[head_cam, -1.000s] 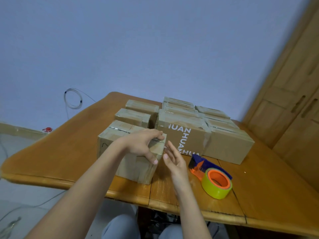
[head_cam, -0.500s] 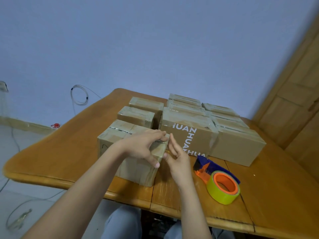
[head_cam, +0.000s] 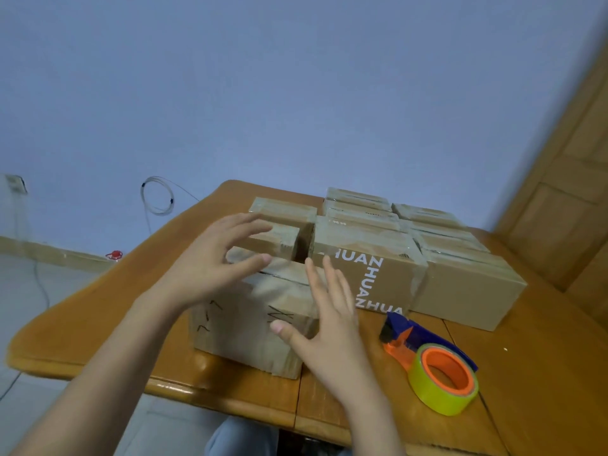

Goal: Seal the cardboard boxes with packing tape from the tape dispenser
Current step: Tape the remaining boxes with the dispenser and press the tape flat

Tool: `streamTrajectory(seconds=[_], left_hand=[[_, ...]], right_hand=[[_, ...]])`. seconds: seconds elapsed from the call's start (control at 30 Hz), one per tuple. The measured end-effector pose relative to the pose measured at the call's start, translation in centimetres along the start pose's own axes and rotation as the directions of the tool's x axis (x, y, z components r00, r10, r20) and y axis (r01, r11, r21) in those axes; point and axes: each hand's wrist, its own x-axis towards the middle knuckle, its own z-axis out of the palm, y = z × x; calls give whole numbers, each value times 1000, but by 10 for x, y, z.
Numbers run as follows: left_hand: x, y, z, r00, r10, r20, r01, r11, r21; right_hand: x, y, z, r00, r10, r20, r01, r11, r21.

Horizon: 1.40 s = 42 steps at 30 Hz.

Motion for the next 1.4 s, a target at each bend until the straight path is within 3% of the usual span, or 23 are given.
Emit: streamTrajectory(seconds=[0.13, 0.23, 0.37, 0.6, 0.97, 1.2, 1.4], left_hand=[[-9, -27, -6, 938, -147, 313, 67, 965, 253], [-17, -29, 7, 892, -195, 407, 9, 909, 416], [-22, -21, 14, 922, -179, 344, -30, 852, 523], [-26, -8, 40, 969, -16, 247, -113, 858, 501], [-6, 31, 63, 956, 12, 294, -161, 859, 486], [9, 55, 27, 958, -9, 286, -164, 801, 575], [58, 100, -31, 989, 99, 109, -144, 806, 575]], right_hand=[[9, 2, 8, 998, -5, 65, 20, 973, -231], [12, 5, 6, 996, -4, 92, 33, 948, -316], [8, 5, 2, 994, 3, 113, 41, 921, -388], [2, 12, -18, 991, -14, 136, 80, 865, -495], [11, 24, -42, 981, -29, 190, 122, 856, -502], [33, -7, -74, 966, -71, 250, 200, 816, -543], [82, -47, -138, 973, -200, 112, 227, 773, -592]])
